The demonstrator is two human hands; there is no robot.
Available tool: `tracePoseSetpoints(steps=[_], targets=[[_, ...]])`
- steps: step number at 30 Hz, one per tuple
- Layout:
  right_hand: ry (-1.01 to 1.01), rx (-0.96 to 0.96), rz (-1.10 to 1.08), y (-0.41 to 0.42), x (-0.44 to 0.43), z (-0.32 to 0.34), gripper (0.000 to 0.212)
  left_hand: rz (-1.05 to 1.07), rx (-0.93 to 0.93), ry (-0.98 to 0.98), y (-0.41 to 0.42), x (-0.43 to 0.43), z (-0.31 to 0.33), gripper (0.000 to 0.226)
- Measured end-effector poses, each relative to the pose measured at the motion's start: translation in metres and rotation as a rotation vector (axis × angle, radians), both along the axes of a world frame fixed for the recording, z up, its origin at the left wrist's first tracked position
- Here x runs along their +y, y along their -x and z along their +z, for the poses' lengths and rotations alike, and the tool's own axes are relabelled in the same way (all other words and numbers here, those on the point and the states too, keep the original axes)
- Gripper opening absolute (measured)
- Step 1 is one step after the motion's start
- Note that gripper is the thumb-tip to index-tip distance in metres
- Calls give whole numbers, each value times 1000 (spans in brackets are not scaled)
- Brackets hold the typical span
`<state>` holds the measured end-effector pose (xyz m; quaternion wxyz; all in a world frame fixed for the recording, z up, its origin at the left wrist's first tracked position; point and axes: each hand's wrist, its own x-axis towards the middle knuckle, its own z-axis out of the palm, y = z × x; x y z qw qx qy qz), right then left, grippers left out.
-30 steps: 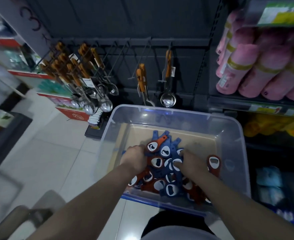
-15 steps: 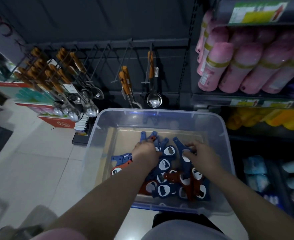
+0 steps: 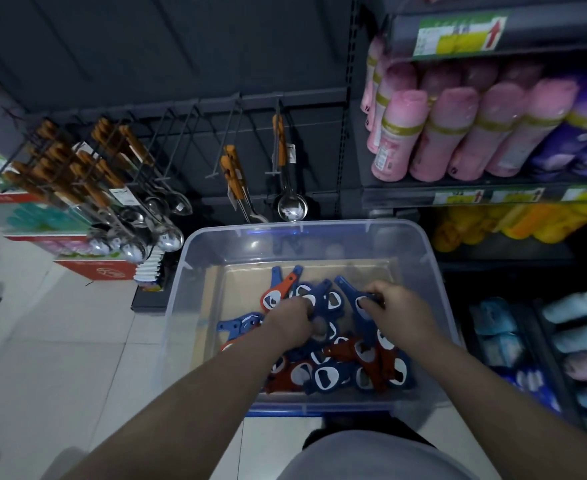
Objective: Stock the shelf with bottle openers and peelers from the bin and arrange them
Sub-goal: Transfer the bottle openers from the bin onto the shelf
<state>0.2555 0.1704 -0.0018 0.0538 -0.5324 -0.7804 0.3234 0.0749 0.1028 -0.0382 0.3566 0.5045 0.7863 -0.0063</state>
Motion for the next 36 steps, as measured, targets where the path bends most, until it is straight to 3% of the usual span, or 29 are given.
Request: tracePoseSetpoints(steps=[4,8,10,14,17,19,26,36], targets=[[13,0,-34,-1,-6,3,10,-121,185,48,-12,-9,-14,50],[3,23,-102,-9,-13,9,8,-179,322,-5,-18,-15,-24,36],[-13,52,-128,-15,-15,15,9,-149,260,-12,-18,-14,-24,36],[-98,119,-198,-36,-11,33,8,-48,46,-95,-22,5,-3,64],[-156,140,-303,-63,-2,48,4,55,-34,-162,-34,38,30,30],[-200,123,-370,-87,3,56,7,77,-150,-260,-55,61,50,23],[-332,162,-691,-213,6,87,10,-188,-385,-512,-206,106,109,16],[-426,41,-1146,-470,-9,126,13,-535,-489,-599,-480,131,162,19]])
